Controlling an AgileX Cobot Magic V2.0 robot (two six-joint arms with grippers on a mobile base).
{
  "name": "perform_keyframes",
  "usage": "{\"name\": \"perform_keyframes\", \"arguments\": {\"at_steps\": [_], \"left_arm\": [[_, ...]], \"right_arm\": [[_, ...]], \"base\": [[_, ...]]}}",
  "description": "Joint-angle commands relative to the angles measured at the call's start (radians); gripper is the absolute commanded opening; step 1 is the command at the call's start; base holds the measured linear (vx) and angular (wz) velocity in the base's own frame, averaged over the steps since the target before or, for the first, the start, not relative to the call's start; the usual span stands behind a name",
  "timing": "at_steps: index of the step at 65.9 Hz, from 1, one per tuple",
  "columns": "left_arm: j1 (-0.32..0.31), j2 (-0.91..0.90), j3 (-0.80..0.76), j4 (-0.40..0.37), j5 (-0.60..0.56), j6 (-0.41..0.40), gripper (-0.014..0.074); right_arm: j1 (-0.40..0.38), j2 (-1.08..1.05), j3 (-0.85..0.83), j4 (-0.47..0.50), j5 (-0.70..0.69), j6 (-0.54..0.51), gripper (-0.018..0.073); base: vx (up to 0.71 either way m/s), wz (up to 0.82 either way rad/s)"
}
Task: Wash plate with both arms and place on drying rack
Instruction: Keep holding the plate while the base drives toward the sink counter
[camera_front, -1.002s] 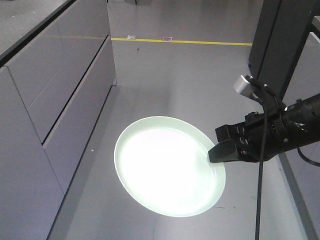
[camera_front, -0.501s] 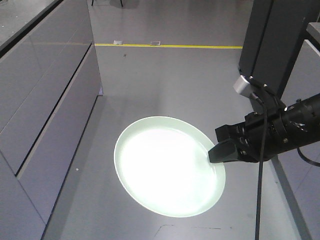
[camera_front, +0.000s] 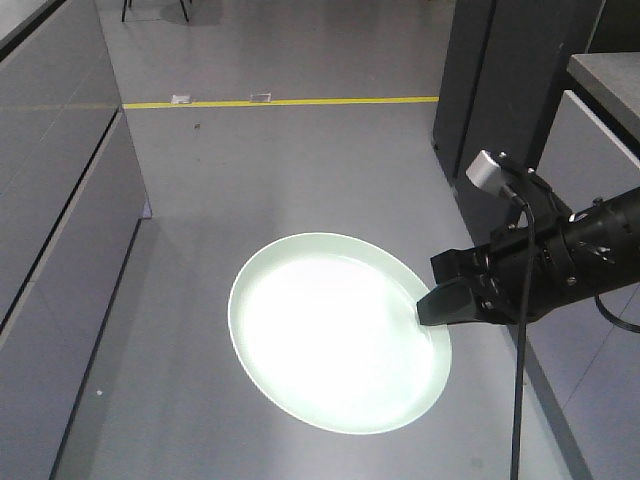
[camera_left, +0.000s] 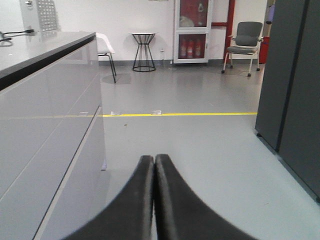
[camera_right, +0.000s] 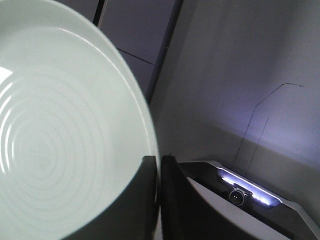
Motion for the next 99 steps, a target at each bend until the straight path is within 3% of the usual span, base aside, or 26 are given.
{"name": "perform_keyframes", "arguments": {"at_steps": [1, 59, 99], "left_arm": [[-0.008, -0.015, -0.022, -0.003, -0.077, -0.008, -0.0006], [-0.008, -0.015, -0.022, -0.003, -0.077, -0.008, -0.0006], [-0.008, -0.015, -0.022, -0.003, -0.077, -0.008, -0.0006]], "right_arm": [[-0.001, -0.033, -0.026, 0.052, -0.003, -0.011, -0.0008], [-0.001, -0.033, -0.026, 0.052, -0.003, -0.011, -0.0008], [-0.001, -0.033, -0.026, 0.052, -0.003, -0.011, -0.0008]], "base": [[0.25, -0.22], [0.25, -0.22], [0.20, -0.43]]}}
